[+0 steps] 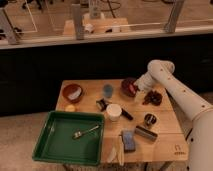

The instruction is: Place pepper in red bowl

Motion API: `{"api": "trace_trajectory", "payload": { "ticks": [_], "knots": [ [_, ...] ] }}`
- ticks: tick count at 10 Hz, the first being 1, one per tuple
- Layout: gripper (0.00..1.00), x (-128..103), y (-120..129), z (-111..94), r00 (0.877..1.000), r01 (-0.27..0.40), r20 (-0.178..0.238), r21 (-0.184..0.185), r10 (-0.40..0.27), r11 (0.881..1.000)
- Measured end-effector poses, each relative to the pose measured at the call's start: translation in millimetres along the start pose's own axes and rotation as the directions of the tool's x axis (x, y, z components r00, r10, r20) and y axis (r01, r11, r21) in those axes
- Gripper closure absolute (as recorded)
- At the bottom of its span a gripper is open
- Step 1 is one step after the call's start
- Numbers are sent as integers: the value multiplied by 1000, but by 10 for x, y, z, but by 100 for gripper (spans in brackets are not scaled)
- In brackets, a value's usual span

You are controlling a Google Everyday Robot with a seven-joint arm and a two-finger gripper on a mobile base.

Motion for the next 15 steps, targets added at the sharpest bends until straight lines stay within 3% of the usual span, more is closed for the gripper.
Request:
{"api": "trace_trajectory", "payload": {
  "ticks": [4, 15],
  "knots": [
    [54, 61, -67, 101, 999, 10, -48, 12, -9, 1000],
    [55, 24, -169, 115, 999, 10, -50, 19, -9, 1000]
  ]
}}
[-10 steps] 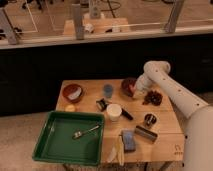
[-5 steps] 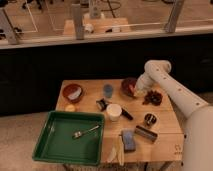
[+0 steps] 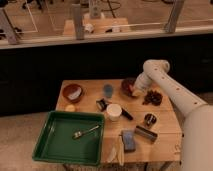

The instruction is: Place pepper in red bowl

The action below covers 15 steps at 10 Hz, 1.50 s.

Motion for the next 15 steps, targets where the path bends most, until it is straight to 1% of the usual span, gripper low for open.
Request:
{"api": "trace_trajectory", "payload": {
  "ticks": [2, 3, 4, 5, 6, 9, 10, 11, 12, 13, 15],
  "knots": [
    [55, -29, -2, 28, 1000, 3, -3, 2, -3, 1000],
    [57, -25, 0, 30, 1000, 2, -5, 4, -2, 1000],
    [64, -26, 1, 24, 1000, 1, -5, 6, -1, 1000],
    [74, -29, 2, 19, 1000, 1, -4, 7, -1, 1000],
    [77, -22, 4, 12, 1000, 0, -6, 8, 0, 1000],
    [78, -16, 6, -19, 1000, -3, -6, 12, 3, 1000],
    [82, -29, 15, -42, 1000, -5, 4, 12, 5, 1000],
    [91, -65, 19, -106, 1000, 1, 22, 11, -1, 1000],
    [98, -135, 20, -222, 999, 11, 42, 8, -11, 1000],
    [100, -231, 19, -359, 998, 25, 64, 2, -25, 1000],
    [100, -534, 42, -720, 990, 70, 125, -9, -69, 997]
  ]
}}
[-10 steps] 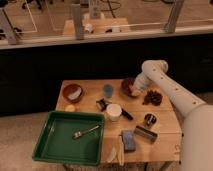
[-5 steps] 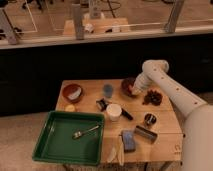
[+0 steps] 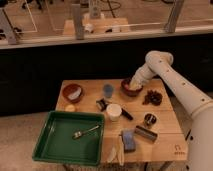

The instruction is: Place pepper in red bowl

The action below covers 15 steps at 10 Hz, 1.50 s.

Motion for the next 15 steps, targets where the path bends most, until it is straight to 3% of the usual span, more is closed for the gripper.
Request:
{"api": "trace_trajectory", "payload": {
  "ticks": [3, 5, 7, 12, 15],
  "knots": [
    [100, -428, 126, -605, 991, 66, 116, -21, -63, 998],
    [100, -665, 288, -936, 964, 126, 242, -63, -108, 990],
    [100, -818, 359, -1042, 943, 166, 307, -93, -130, 982],
    [100, -830, 362, -1046, 941, 169, 311, -94, -133, 981],
    [100, -1089, 382, -1043, 910, 242, 365, -80, -198, 967]
  ]
}}
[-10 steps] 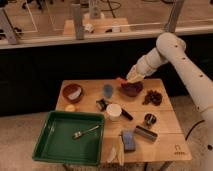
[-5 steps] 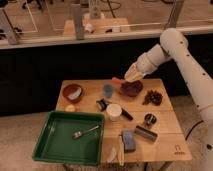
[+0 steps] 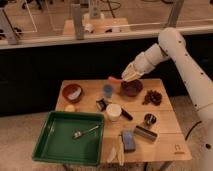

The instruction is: Place pepper in red bowl

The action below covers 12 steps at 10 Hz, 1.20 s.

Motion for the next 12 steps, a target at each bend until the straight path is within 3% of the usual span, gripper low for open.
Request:
{"api": "trace_trajectory", "payload": {
  "ticks": [4, 7, 10, 12],
  "knots": [
    [100, -318, -104, 220, 996, 78, 34, -15, -77, 997],
    [100, -592, -220, 485, 993, 105, 59, 18, -106, 994],
    [100, -1146, -415, 1009, 986, 145, 74, 44, -148, 988],
    [100, -1383, -454, 1263, 977, 192, 94, 9, -192, 981]
  ]
}}
